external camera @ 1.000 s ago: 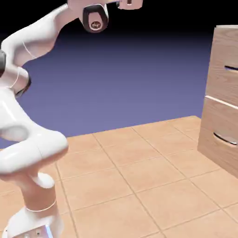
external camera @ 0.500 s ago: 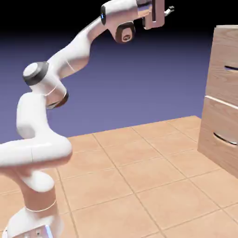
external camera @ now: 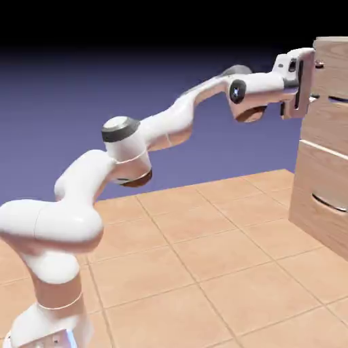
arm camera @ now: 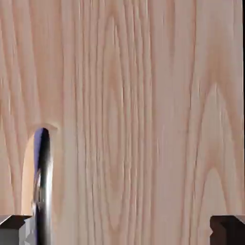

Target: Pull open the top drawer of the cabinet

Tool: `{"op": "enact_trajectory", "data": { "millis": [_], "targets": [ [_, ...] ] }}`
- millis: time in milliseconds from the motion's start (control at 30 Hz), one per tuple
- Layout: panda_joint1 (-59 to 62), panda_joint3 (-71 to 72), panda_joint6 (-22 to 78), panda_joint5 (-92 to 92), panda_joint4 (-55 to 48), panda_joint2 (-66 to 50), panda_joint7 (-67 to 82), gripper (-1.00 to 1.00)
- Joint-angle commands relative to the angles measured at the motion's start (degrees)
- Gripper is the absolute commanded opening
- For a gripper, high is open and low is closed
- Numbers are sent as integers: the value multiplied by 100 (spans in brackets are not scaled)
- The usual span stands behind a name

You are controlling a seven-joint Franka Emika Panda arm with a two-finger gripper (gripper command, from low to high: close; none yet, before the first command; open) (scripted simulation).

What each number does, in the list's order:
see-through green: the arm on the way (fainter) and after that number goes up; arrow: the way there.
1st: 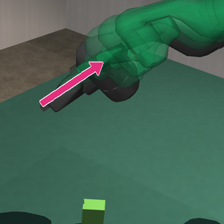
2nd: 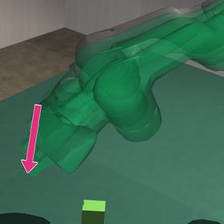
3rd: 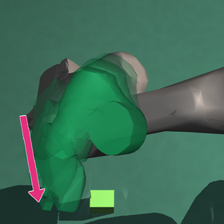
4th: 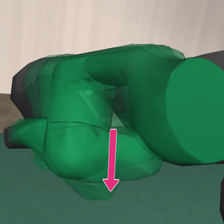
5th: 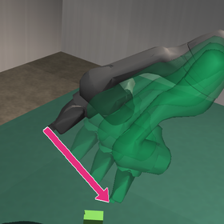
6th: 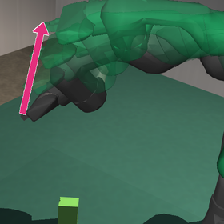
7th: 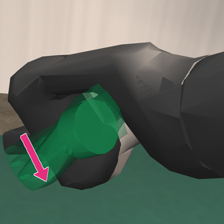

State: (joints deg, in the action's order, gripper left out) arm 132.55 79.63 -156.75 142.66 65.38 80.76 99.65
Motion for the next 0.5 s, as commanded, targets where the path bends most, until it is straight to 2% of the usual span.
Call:
{"op": "enact_trajectory", "data": {
  "millis": [0, 467],
  "targets": [
    [0, 0, 0, 0, 0, 0, 0, 0],
    [2111, -1549, -441, -549, -2803, 737, -2870, 0]
  ]
}}
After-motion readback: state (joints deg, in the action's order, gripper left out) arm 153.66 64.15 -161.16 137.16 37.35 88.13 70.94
